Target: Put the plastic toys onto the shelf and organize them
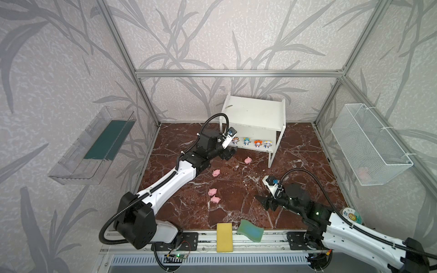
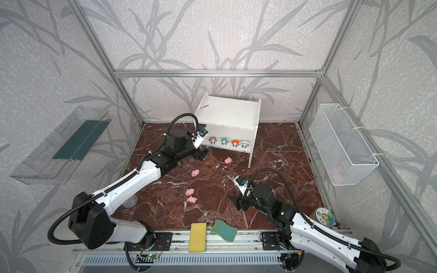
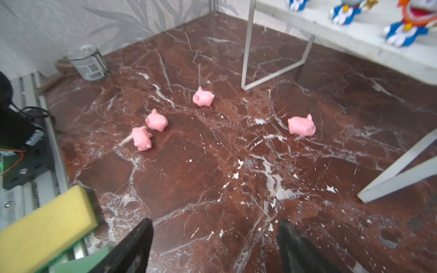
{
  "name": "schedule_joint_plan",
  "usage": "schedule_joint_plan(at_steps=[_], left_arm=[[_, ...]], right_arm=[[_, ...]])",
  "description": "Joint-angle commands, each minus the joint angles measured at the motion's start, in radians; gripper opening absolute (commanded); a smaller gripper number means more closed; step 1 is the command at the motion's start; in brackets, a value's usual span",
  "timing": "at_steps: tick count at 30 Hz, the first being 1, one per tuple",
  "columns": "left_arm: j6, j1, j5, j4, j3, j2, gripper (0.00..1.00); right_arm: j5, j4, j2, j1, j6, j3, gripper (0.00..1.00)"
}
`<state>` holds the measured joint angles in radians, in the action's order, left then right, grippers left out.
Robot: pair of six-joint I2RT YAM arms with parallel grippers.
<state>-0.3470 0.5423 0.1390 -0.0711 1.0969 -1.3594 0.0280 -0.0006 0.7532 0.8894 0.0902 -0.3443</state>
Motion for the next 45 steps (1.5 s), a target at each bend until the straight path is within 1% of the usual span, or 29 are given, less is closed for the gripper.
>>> schedule_joint_plan(at_steps=[1,3,6,9,12,14,15,17,20,22,24,25,28,31,34,36,42,45], left_arm=[[0.125,0.016,-0.047,-0.06,-0.051,0.091,0.99],[0.176,0.029,-0.082,-0.081,-0.094,0.147,0.99],[0.263,0.041,-0.121,-0.095,-0.176,0.242,0.99],[0.325,0.044,-0.114,-0.105,-0.26,0.339,0.99],[0.369,0.048,-0.127,-0.129,-0.322,0.428,0.99],[0.39,0.049,-0.149,-0.155,-0.351,0.486,0.99],[0.398,0.049,-0.16,-0.166,-0.359,0.51,0.99],[0.413,0.051,-0.191,-0.193,-0.374,0.562,0.99],[0.429,0.052,-0.213,-0.22,-0.386,0.625,0.99],[0.434,0.054,-0.216,-0.232,-0.391,0.653,0.99],[0.438,0.053,-0.217,-0.247,-0.391,0.673,0.99],[0.439,0.055,-0.217,-0.255,-0.39,0.68,0.99],[0.44,0.059,-0.219,-0.264,-0.392,0.702,0.99],[0.44,0.061,-0.221,-0.267,-0.398,0.721,0.99],[0.441,0.062,-0.224,-0.268,-0.4,0.732,0.99],[0.442,0.062,-0.224,-0.263,-0.403,0.734,0.99],[0.444,0.062,-0.214,-0.254,-0.406,0.729,0.99],[0.442,0.063,-0.212,-0.253,-0.405,0.726,0.99]], right_arm=[[0.058,0.044,0.109,-0.001,0.051,-0.055,0.81],[0.075,0.082,0.187,-0.003,0.077,-0.072,0.78],[0.118,0.146,0.312,-0.003,0.129,-0.102,0.7],[0.156,0.152,0.442,-0.003,0.185,-0.164,0.61],[0.207,0.246,0.572,-0.003,0.257,-0.192,0.58],[0.261,0.352,0.656,-0.001,0.319,-0.186,0.56],[0.275,0.404,0.691,0.0,0.332,-0.181,0.56],[0.347,0.537,0.779,0.008,0.37,-0.167,0.57],[0.402,0.872,0.94,0.019,0.375,-0.125,0.6],[0.4,1.037,1.07,0.02,0.336,-0.14,0.62],[0.415,1.108,1.154,0.022,0.354,-0.171,0.65],[0.423,1.102,1.183,0.023,0.361,-0.194,0.66],[0.496,0.968,1.213,0.028,0.407,-0.269,0.67],[0.56,0.869,1.224,0.028,0.428,-0.321,0.67],[0.63,0.698,1.222,0.028,0.468,-0.385,0.67],[0.658,0.634,1.231,0.026,0.498,-0.417,0.67],[0.704,0.583,1.275,0.013,0.532,-0.47,0.66],[0.717,0.619,1.3,0.007,0.527,-0.473,0.66]])
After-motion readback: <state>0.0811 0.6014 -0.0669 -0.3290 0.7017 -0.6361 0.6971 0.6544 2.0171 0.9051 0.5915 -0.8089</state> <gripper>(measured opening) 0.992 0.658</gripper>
